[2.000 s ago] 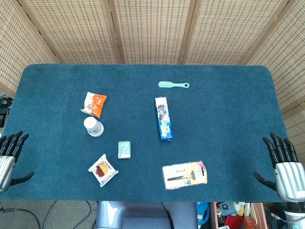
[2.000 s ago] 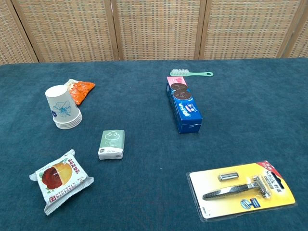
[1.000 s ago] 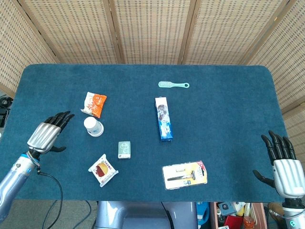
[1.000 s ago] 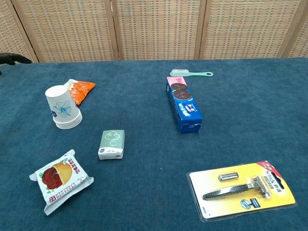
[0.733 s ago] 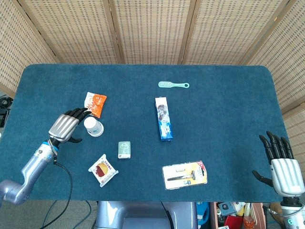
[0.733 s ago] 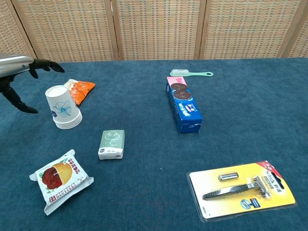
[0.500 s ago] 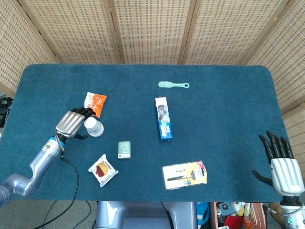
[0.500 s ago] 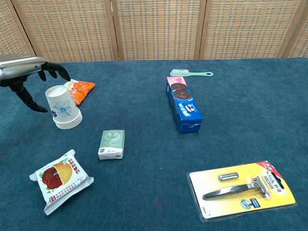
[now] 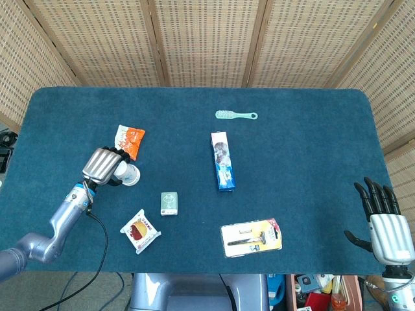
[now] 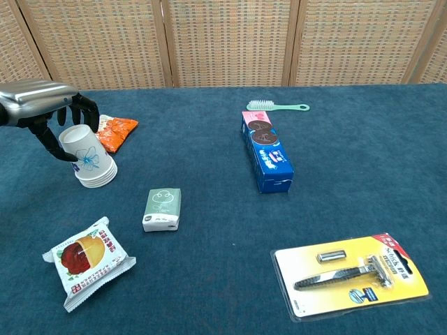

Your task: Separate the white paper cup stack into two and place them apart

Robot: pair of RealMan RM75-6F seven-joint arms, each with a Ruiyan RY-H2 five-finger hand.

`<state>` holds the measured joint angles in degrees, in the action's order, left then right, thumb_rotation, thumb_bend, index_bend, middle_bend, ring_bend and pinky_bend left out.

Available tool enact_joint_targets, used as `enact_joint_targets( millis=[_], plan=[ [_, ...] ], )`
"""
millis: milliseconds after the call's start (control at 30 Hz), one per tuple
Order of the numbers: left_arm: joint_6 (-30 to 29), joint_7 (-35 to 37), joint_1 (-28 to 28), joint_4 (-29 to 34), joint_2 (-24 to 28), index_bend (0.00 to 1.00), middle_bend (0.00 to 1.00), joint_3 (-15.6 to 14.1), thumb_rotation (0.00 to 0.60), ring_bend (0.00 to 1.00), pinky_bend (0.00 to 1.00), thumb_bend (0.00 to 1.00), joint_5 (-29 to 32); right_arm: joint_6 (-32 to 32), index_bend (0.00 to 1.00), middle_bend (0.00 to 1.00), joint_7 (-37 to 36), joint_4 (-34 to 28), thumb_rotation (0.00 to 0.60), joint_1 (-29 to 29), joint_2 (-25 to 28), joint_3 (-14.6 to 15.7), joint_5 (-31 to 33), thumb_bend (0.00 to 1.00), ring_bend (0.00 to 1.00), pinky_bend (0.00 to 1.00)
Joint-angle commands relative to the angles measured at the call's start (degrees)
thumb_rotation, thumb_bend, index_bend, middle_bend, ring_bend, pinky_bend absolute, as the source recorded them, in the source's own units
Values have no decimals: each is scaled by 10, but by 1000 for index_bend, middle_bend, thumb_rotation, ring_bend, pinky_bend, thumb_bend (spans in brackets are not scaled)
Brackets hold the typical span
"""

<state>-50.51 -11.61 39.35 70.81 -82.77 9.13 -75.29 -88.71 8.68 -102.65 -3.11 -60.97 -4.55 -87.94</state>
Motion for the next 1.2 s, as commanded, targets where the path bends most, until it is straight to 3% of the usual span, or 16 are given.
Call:
enact_joint_targets(
  millis=[33, 400, 567, 800, 900, 1033, 1200],
  plan=[
    [-5, -7, 1, -3, -4, 447, 444, 0, 600, 389, 426, 174, 5, -1, 0, 0, -1, 0, 600, 0, 0, 0, 0, 0, 0, 0],
    [-29, 0, -6, 13, 17, 482, 474, 4, 600, 414, 453, 288, 17, 1, 0, 0, -4, -2, 600, 0, 2, 0, 0, 0, 0, 0],
    [-54, 45, -12, 32, 29, 482, 474, 14, 600, 414, 453, 291, 8, 2, 0, 0, 0, -3, 600, 1, 2, 1, 0, 0, 0, 0],
    [-92, 349, -40, 130, 68, 496, 480, 91, 600, 415, 453, 291, 24, 17, 0, 0, -14, 17, 600, -13, -6, -4, -3, 0, 0, 0],
    [-68, 485, -44, 163, 74, 504, 483, 119, 600, 418, 453, 303, 48, 12, 0, 0, -49, 63, 600, -28, -18, -10, -34, 0, 0, 0],
    [-6, 581, -29, 183, 80, 505, 487, 134, 600, 422, 455, 307, 65, -2, 13, 0, -92, 132, 600, -50, -39, -17, -77, 0, 0, 0],
    [59, 626, 15, 182, 47, 505, 487, 139, 600, 422, 455, 308, 65, -26, 109, 0, -161, 218, 600, -90, -58, -29, -133, 0, 0, 0]
  ],
)
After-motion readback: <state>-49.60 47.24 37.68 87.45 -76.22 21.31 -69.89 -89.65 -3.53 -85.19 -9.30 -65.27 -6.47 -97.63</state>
